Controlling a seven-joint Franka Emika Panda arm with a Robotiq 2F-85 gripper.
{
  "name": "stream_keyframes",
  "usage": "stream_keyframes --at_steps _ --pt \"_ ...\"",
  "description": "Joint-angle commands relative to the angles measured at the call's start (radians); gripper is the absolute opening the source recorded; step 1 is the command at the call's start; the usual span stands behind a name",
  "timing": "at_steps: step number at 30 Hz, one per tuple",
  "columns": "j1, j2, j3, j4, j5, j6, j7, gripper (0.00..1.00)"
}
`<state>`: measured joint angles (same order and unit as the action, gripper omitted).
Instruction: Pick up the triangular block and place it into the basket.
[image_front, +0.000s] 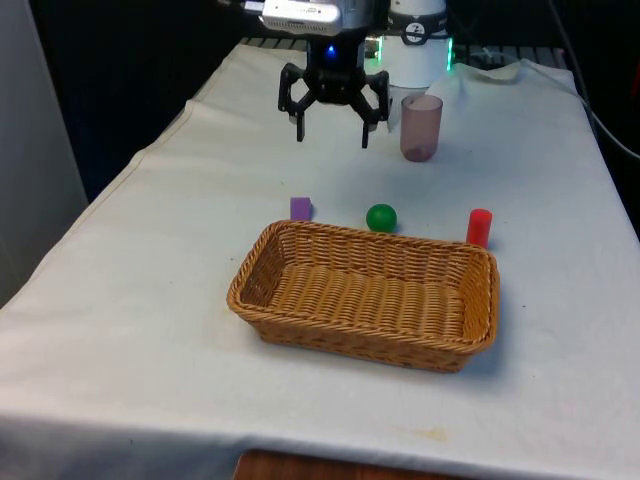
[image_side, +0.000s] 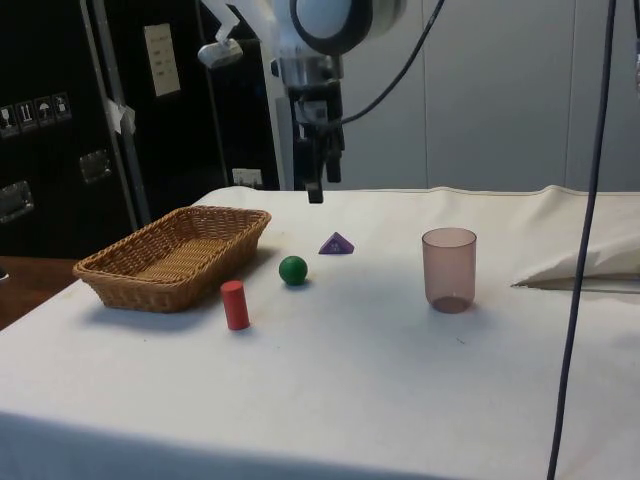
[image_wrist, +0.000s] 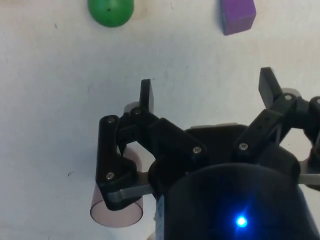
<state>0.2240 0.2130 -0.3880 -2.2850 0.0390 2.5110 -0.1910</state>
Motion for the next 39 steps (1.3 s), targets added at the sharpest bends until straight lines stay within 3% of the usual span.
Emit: stream_keyframes --at_steps 1,4,5,6,11,12,13,20,21,22,23,28,29,30,31,36,37,38,39 --pt "-0.007 0.002 0.006 -0.006 0.017 0.019 -0.025 1.00" --pt "-0.009 0.008 0.004 -0.010 0.023 0.033 -0.049 1.00" --pt "-0.002 0.010 -0.004 -0.004 0.006 0.018 -0.031 1.00" --pt "-0.011 0.014 0.001 -0.012 0.029 0.045 -0.068 1.00" --pt "-0.016 0.036 -0.011 -0.014 0.055 0.088 -0.137 1.00" --pt "-0.008 0.041 -0.021 -0.009 0.042 0.076 -0.122 1.00" --pt "-0.017 0.040 -0.013 -0.014 0.060 0.095 -0.147 1.00" --pt "-0.026 0.071 -0.020 -0.021 0.114 0.147 -0.230 1.00" --pt "-0.013 0.071 -0.034 -0.015 0.090 0.128 -0.205 1.00" --pt "-0.026 0.077 -0.021 -0.021 0.124 0.154 -0.241 1.00" --pt "-0.028 0.086 -0.021 -0.020 0.135 0.162 -0.251 1.00" --pt "-0.031 0.141 -0.025 -0.003 0.192 0.195 -0.292 1.00" --pt "-0.016 0.139 -0.042 -0.007 0.172 0.190 -0.275 1.00" --pt "-0.032 0.149 -0.025 0.002 0.202 0.198 -0.298 1.00" --pt "-0.034 0.157 -0.025 0.006 0.212 0.199 -0.304 1.00" --pt "-0.035 0.194 -0.027 0.026 0.271 0.200 -0.342 1.00" --pt "-0.022 0.198 -0.043 0.027 0.257 0.195 -0.330 1.00" --pt "-0.035 0.198 -0.027 0.028 0.279 0.200 -0.348 1.00" --pt "-0.036 0.201 -0.027 0.029 0.286 0.200 -0.352 1.00"
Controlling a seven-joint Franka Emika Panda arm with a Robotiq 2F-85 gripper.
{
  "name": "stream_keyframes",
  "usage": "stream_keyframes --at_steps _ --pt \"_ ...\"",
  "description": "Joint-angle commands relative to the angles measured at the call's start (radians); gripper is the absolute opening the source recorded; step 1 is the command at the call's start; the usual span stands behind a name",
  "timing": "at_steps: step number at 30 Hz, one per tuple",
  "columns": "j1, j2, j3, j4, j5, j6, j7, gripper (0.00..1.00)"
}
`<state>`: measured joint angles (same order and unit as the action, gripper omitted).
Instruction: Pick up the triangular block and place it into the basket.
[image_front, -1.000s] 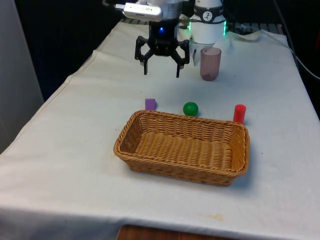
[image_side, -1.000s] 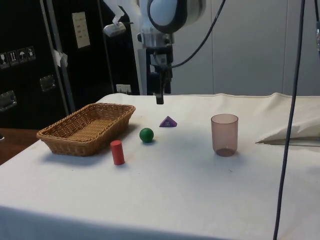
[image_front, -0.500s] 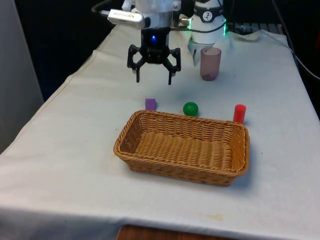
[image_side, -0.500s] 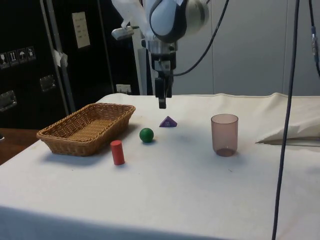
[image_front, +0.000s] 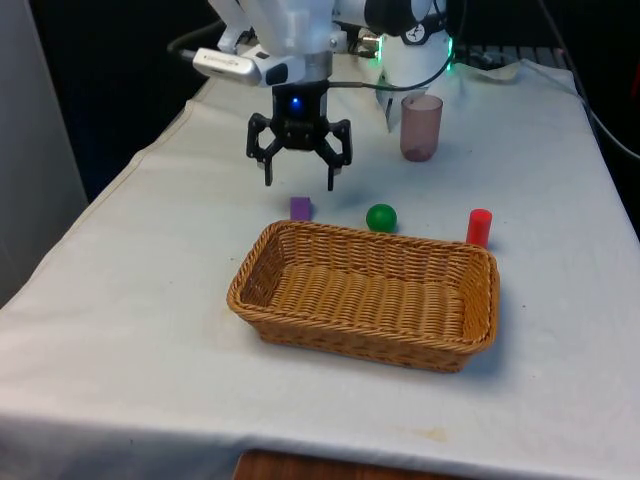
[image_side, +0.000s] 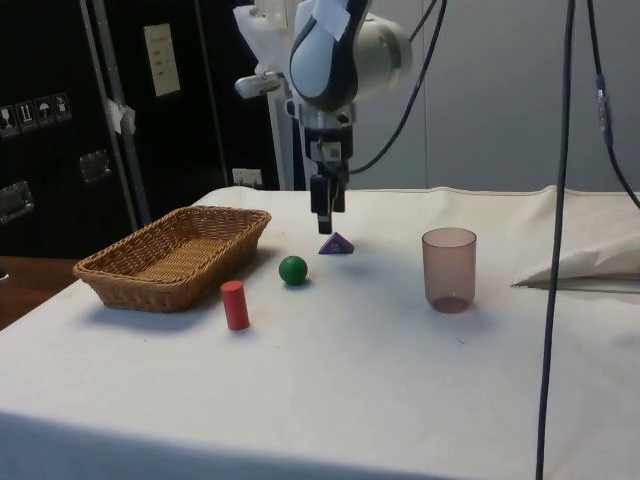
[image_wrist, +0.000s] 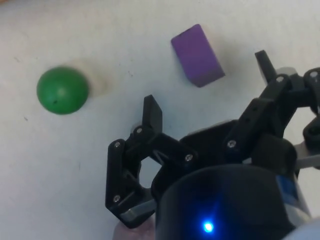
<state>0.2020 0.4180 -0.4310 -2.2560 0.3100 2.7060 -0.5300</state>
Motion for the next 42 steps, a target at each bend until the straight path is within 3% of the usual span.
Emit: stream_keyframes --at_steps 1,5,6,7,8,14,15,16,20,22,23,24,27,28,31,32,33,38,42 --pt "-0.014 0.000 0.016 0.001 0.021 0.005 -0.018 1.00" --pt "-0.020 0.015 0.015 0.007 0.043 0.007 -0.037 1.00" --pt "-0.006 0.017 -0.001 0.004 0.027 0.000 -0.021 1.00" --pt "-0.021 0.019 0.015 0.008 0.047 0.009 -0.040 1.00" --pt "-0.024 0.026 0.016 0.010 0.055 0.012 -0.046 1.00" --pt "-0.027 0.052 0.015 0.018 0.081 0.032 -0.068 1.00" --pt "-0.013 0.051 -0.001 0.017 0.063 0.015 -0.051 1.00" --pt "-0.027 0.056 0.016 0.019 0.084 0.037 -0.069 1.00" --pt "-0.030 0.071 0.018 0.020 0.100 0.057 -0.079 1.00" --pt "-0.030 0.079 0.019 0.022 0.106 0.063 -0.083 1.00" --pt "-0.014 0.081 -0.001 0.020 0.088 0.050 -0.065 1.00" --pt "-0.030 0.081 0.019 0.023 0.109 0.065 -0.084 1.00" --pt "-0.030 0.085 0.018 0.024 0.115 0.069 -0.088 0.90" --pt "-0.030 0.088 0.018 0.025 0.117 0.072 -0.089 0.80" --pt "-0.030 0.090 0.019 0.025 0.118 0.075 -0.090 0.62" --pt "-0.014 0.094 -0.001 0.023 0.100 0.062 -0.072 0.57" --pt "-0.030 0.090 0.019 0.025 0.118 0.075 -0.090 0.57" --pt "-0.030 0.091 0.019 0.025 0.118 0.076 -0.090 0.33" --pt "-0.025 0.084 0.010 0.024 0.111 0.068 -0.085 0.33"
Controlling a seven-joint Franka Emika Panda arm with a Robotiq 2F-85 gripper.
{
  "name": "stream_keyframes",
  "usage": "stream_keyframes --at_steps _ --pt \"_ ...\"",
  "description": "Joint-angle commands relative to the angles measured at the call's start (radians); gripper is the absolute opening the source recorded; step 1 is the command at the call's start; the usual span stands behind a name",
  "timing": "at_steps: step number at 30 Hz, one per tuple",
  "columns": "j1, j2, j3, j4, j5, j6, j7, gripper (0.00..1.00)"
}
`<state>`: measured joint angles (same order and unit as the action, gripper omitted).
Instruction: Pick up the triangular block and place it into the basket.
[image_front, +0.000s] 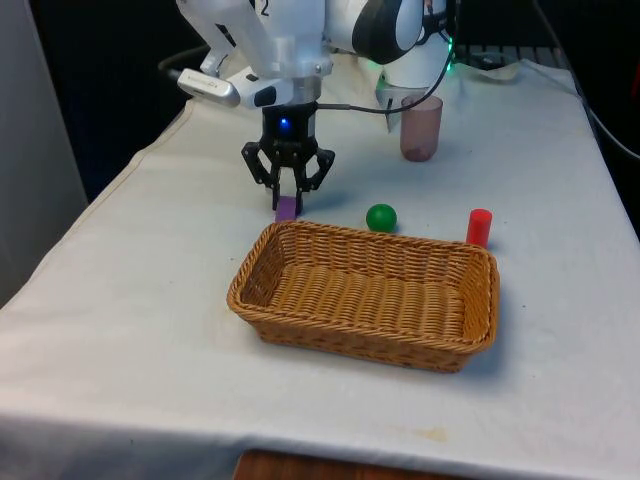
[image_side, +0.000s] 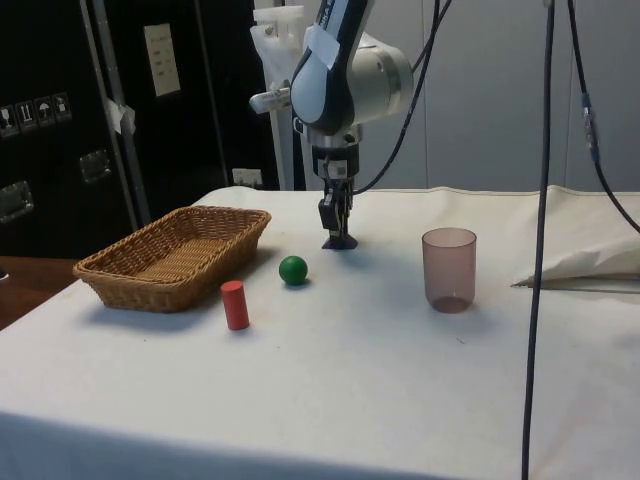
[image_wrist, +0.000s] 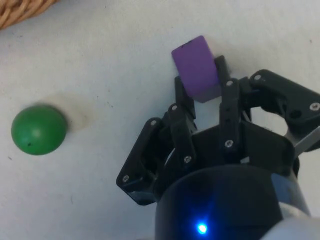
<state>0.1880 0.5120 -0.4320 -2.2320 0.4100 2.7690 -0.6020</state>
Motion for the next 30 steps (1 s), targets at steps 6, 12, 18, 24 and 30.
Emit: stream_keyframes --at_steps 6,12,18,24,30 --pt "0.007 -0.040 -0.015 -0.001 -0.011 -0.019 0.002 0.33" --pt "0.013 -0.080 -0.031 0.001 -0.033 -0.054 0.012 0.33" --pt "0.017 -0.123 -0.043 0.013 -0.049 -0.091 0.016 0.33" --pt "0.019 -0.158 -0.050 0.033 -0.068 -0.130 0.024 0.33" --pt "0.018 -0.186 -0.054 0.057 -0.081 -0.170 0.027 0.33"
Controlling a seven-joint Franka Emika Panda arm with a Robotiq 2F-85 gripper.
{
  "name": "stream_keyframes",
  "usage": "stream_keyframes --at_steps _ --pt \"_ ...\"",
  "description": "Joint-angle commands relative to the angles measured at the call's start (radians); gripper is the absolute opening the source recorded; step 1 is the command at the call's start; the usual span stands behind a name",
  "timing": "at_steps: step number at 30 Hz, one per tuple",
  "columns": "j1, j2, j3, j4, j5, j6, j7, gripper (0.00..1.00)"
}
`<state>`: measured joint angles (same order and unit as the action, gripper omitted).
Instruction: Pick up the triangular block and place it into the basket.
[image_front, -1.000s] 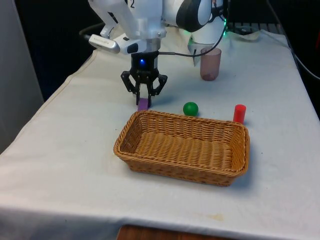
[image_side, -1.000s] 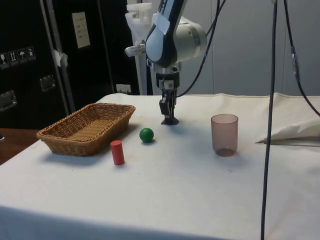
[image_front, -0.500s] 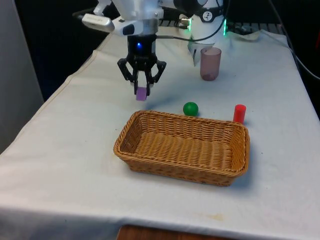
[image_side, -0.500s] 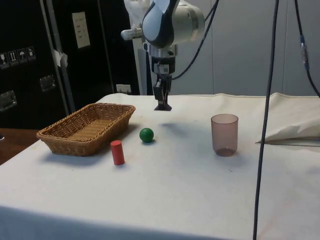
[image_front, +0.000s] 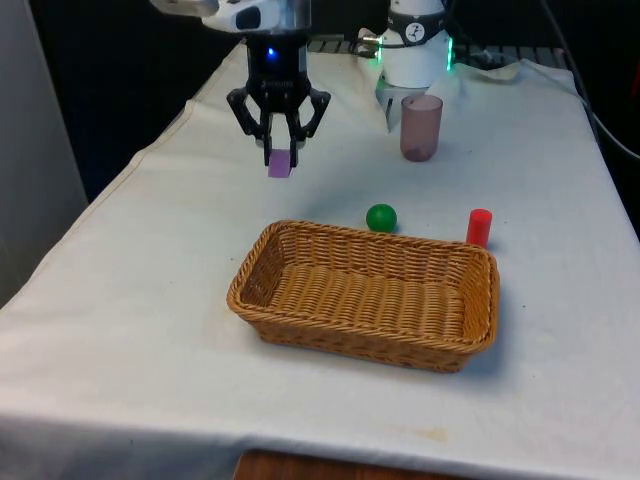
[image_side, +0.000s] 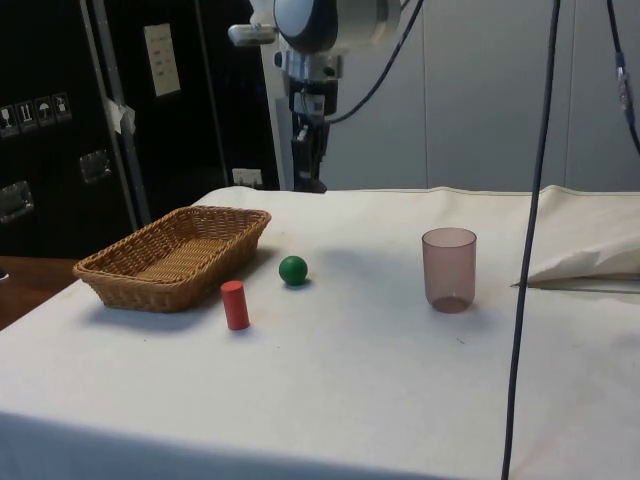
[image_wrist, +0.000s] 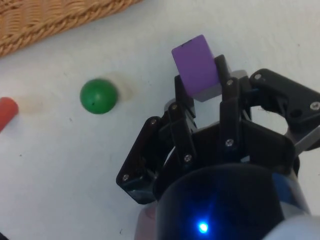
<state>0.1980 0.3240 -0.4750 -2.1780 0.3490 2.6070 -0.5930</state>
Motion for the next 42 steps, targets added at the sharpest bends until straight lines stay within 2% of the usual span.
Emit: stream_keyframes --at_steps 1,5,6,7,14,15,16,23,31,32,41,42 --pt "0.008 -0.002 -0.011 0.009 -0.022 -0.015 0.018 0.33" --pt "0.007 -0.007 -0.010 0.040 -0.022 -0.042 0.019 0.33" --pt "0.000 -0.012 -0.001 0.026 -0.003 -0.026 0.001 0.33" --pt "0.006 -0.005 -0.009 0.050 -0.021 -0.050 0.019 0.33" --pt "0.009 0.026 0.000 0.151 -0.011 -0.108 0.035 0.33" --pt "0.006 0.018 0.003 0.138 -0.003 -0.096 0.023 0.33" --pt "0.010 0.031 0.002 0.164 -0.010 -0.114 0.038 0.33" --pt "0.014 0.073 0.007 0.247 -0.007 -0.151 0.060 0.33" --pt "0.026 0.140 0.022 0.335 -0.006 -0.169 0.098 0.33" --pt "0.023 0.135 0.023 0.328 -0.003 -0.159 0.091 0.33" --pt "0.044 0.197 0.052 0.396 -0.011 -0.171 0.153 0.33" --pt "0.036 0.189 0.056 0.386 -0.003 -0.161 0.138 0.33"
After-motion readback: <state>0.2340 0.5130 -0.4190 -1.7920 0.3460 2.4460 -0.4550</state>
